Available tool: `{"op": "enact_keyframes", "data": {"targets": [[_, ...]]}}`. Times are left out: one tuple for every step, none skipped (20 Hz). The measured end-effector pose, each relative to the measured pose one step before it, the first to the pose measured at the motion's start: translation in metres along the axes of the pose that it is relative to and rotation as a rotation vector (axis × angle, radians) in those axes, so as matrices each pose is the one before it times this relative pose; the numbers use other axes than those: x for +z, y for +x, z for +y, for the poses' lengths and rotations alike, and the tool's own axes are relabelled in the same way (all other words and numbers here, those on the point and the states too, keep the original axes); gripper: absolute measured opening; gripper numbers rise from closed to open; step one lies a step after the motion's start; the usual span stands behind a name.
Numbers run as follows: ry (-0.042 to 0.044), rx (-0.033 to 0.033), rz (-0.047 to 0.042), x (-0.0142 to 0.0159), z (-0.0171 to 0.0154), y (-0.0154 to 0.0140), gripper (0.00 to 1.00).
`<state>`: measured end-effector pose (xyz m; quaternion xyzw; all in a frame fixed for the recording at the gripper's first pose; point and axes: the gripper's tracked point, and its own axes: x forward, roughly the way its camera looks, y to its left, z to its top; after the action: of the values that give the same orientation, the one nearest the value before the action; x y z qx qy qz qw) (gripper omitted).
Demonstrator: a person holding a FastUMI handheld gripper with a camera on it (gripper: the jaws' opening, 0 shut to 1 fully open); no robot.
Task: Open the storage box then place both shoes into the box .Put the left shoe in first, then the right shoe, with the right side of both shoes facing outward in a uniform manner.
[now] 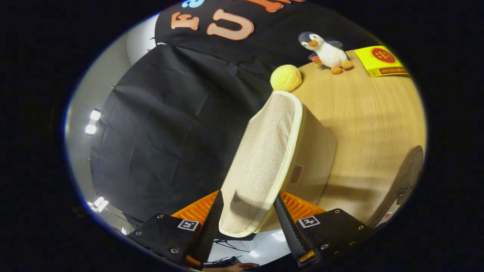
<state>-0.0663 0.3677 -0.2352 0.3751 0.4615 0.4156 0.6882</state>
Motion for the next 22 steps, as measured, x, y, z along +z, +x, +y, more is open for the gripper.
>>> {"op": "enact_keyframes", "data": {"targets": [[-0.01581,0.01937,-0.00598,0.00276,0.01207,-0.00257,0.78],[-0.01718,0.01349,0.00084,0.00343,0.01121,0.00038,0.77],[-0.0202,0.01522,0.00022,0.00299,0.01157,-0.00008,0.76],[-0.01763,0.01332,-0.00224,0.00316,0.01124,0.00091,0.73],[-0.01635,0.02537,0.003,0.00085,0.01427,0.00278,0.71],[-0.01727,0.01836,0.0032,0.00115,0.01148,0.00316,0.68],[-0.02614,0.01439,0.00588,0.00142,0.01055,0.00391,0.67],[-0.03457,0.00704,0.00277,0.00215,0.00938,0.00505,0.65],[-0.0356,-0.00095,0.00763,0.00025,0.01062,0.00331,0.64],[-0.0277,0.00422,0.00626,0.00158,0.00959,0.00608,0.61],[-0.01793,0.00793,0.00174,0.00215,0.00992,0.00634,0.59],[-0.01233,0.00773,0.00073,0.00271,0.00764,0.00735,0.55],[-0.00974,0.00172,0.00031,0.00189,0.00606,0.00776,0.53],[-0.01252,-0.00224,-0.00565,0.00509,0.00538,0.0075,0.51],[-0.01503,-0.00347,-0.00691,0.00323,0.00472,0.00815,0.51],[-0.0173,-0.00328,-0.00081,0.00139,0.00637,0.00735,0.5],[-0.01569,-0.00263,0.00986,0.00087,0.00467,0.00821,0.5],[-0.00837,-0.00859,0.01381,-0.00185,0.00366,0.01,0.5],[-0.00652,-0.00942,0.01285,-0.00243,0.00346,0.00733,0.5],[-0.00769,-0.00907,0.00044,0.00006,0.00314,0.00938,0.5],[-0.00862,-0.00602,0.00318,0.00056,0.0021,0.00888,0.51],[-0.00266,0.00032,0.00496,-0.00061,0.00457,0.01112,0.51]]}}
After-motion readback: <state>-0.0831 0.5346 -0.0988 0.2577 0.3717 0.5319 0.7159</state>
